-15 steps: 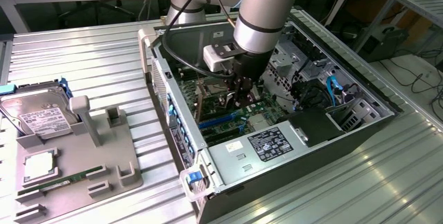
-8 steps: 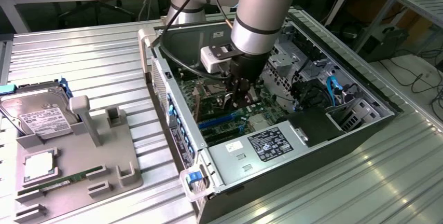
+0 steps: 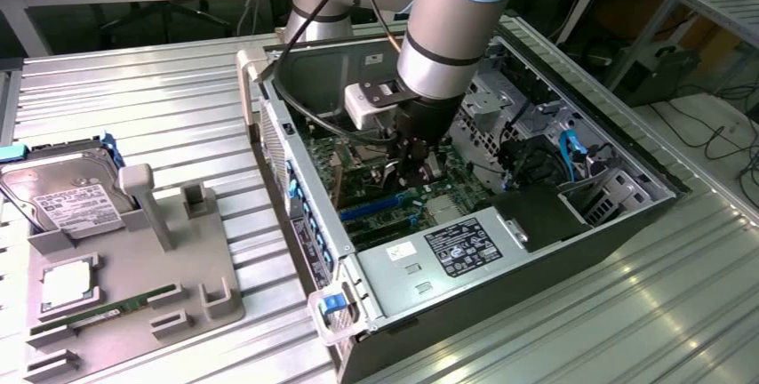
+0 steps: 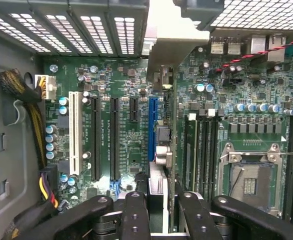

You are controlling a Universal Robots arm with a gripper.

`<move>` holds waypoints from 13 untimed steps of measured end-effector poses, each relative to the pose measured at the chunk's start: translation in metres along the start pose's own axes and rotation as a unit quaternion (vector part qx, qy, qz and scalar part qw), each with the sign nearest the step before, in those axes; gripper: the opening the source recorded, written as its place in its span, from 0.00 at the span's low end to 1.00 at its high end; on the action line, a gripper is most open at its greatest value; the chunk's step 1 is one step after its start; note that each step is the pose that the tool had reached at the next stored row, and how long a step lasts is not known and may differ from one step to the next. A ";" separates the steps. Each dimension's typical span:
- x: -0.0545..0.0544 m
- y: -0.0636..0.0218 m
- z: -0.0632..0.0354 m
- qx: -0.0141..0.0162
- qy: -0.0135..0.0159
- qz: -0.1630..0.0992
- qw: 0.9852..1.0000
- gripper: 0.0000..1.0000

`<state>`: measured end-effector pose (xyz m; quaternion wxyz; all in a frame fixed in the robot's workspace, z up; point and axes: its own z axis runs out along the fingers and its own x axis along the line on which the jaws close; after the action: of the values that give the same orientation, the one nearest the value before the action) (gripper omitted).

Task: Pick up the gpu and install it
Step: 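Insert the gpu into the slot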

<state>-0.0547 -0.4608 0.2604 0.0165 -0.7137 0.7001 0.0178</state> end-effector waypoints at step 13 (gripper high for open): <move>0.002 0.0000 0.0019 -0.013 0.000 0.004 1.000 0.28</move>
<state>-0.0547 -0.4628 0.2584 0.0077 -0.7107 0.7029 0.0270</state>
